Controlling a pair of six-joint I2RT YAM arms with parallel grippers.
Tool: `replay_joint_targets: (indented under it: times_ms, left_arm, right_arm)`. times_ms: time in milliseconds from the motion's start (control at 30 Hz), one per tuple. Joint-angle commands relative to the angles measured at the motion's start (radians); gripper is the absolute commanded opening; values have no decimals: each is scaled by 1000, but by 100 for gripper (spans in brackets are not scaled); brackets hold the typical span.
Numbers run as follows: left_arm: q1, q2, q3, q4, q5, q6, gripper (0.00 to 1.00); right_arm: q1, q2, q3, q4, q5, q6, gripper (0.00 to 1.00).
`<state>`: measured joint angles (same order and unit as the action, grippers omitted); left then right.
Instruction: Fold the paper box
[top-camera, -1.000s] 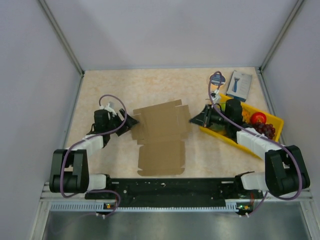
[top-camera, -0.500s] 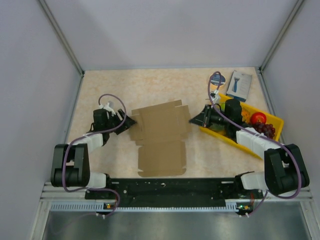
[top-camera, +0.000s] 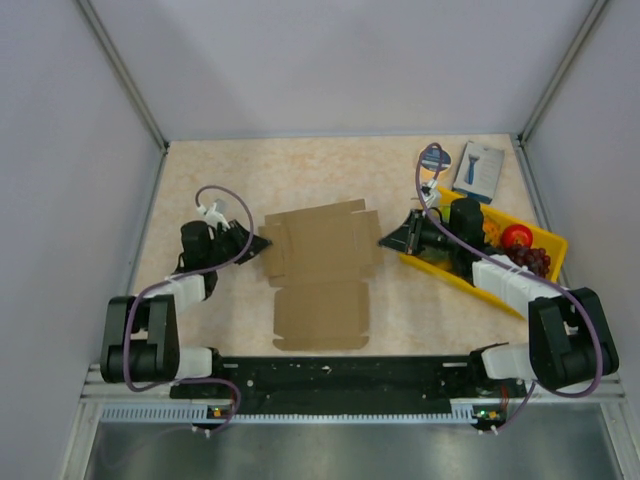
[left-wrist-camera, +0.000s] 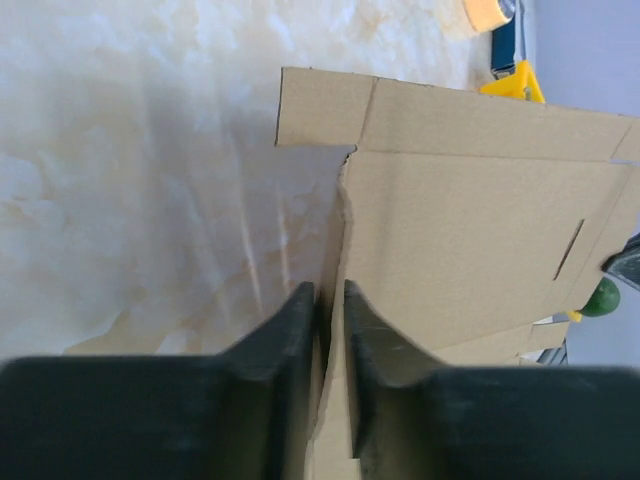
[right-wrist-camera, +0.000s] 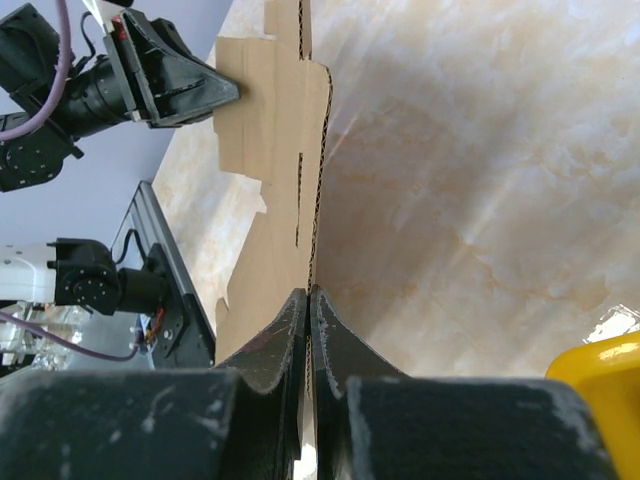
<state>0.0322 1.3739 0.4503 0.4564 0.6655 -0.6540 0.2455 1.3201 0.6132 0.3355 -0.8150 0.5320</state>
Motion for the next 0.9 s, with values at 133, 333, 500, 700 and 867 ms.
replay_joint_targets:
  times_ms: [133, 333, 500, 700, 867]
  left_arm:
    - [2, -82, 36, -1, 28, 40, 2]
    - [-20, -211, 85, -99, 82, 71, 1]
    - [-28, -314, 126, -160, 163, 73, 1]
    - [-28, -386, 185, -237, 265, 109, 1]
    - [-29, -444, 217, -260, 342, 132, 1]
  right_arm:
    - [0, 5, 97, -193, 74, -104, 21]
    - [40, -10, 399, -645, 370, -337, 73]
    - [51, 65, 658, -762, 280, -470, 78]
    - [159, 211, 931, -897, 19, -703, 81]
    - [187, 313, 1080, -934, -214, -816, 79]
